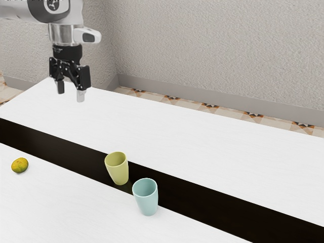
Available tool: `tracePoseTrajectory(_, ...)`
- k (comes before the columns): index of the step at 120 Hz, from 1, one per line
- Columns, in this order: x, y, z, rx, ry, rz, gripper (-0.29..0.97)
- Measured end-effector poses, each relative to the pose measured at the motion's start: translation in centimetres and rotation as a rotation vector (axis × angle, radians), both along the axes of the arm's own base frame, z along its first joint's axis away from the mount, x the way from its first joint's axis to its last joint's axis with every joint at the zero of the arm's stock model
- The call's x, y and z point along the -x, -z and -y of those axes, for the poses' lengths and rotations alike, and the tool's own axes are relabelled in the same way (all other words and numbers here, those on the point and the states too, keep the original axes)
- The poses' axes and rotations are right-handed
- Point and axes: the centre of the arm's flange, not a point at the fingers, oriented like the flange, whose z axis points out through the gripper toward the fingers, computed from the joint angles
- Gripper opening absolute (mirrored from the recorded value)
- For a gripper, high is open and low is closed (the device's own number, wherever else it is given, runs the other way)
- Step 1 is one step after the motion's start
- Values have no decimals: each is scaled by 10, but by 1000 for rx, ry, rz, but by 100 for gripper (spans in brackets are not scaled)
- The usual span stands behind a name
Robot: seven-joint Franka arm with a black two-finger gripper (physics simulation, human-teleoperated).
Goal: Place the left cup onto the right cup
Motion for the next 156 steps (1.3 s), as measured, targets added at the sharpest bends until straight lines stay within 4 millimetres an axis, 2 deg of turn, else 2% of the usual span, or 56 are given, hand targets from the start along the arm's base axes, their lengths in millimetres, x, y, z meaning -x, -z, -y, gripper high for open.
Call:
tracePoseTrajectory(19,-10,-4,-3,4,26,72,68)
tracePoseTrajectory(26,-12,1,-4,0,36,78,68)
tracePoseTrajectory(46,-18,62,-5,0,55,55,68)
tracePoseTrajectory(69,-26,119,-4,-5,73,81,68)
tracePoseTrajectory(102,-12,205,8,8,84,98,68)
tracePoseTrajectory(110,-10,215,13,9,84,113,68)
tracePoseTrajectory(123,-14,218,22,9,87,148,68)
tracePoseTrajectory(140,-32,225,31,-2,82,182,68)
tracePoseTrajectory(156,-32,238,27,3,52,179,68)
